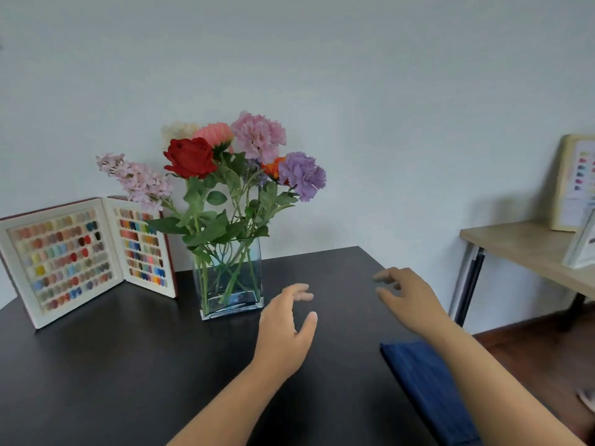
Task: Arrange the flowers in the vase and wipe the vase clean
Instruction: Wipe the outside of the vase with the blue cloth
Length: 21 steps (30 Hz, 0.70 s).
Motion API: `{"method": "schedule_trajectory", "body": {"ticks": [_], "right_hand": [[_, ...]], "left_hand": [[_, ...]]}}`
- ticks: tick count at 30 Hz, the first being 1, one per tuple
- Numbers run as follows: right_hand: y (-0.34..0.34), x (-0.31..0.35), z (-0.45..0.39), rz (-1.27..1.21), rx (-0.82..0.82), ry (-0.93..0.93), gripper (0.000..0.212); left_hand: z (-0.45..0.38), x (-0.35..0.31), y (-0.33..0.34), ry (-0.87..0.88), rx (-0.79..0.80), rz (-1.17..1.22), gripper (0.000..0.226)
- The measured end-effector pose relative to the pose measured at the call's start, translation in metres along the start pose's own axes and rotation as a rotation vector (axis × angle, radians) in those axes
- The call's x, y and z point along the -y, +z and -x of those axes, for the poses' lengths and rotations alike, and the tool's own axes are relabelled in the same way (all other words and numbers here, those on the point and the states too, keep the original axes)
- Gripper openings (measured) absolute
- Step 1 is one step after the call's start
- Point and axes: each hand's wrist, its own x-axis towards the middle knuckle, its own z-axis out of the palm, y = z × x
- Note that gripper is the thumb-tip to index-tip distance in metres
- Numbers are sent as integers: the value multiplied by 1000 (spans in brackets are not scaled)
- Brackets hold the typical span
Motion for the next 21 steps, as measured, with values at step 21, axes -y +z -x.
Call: {"method": "schedule_trajectory", "body": {"ticks": [21], "right_hand": [[-8, -114, 73, 469, -16, 371, 50]], "left_hand": [[38, -56, 153, -209, 417, -316, 32]]}}
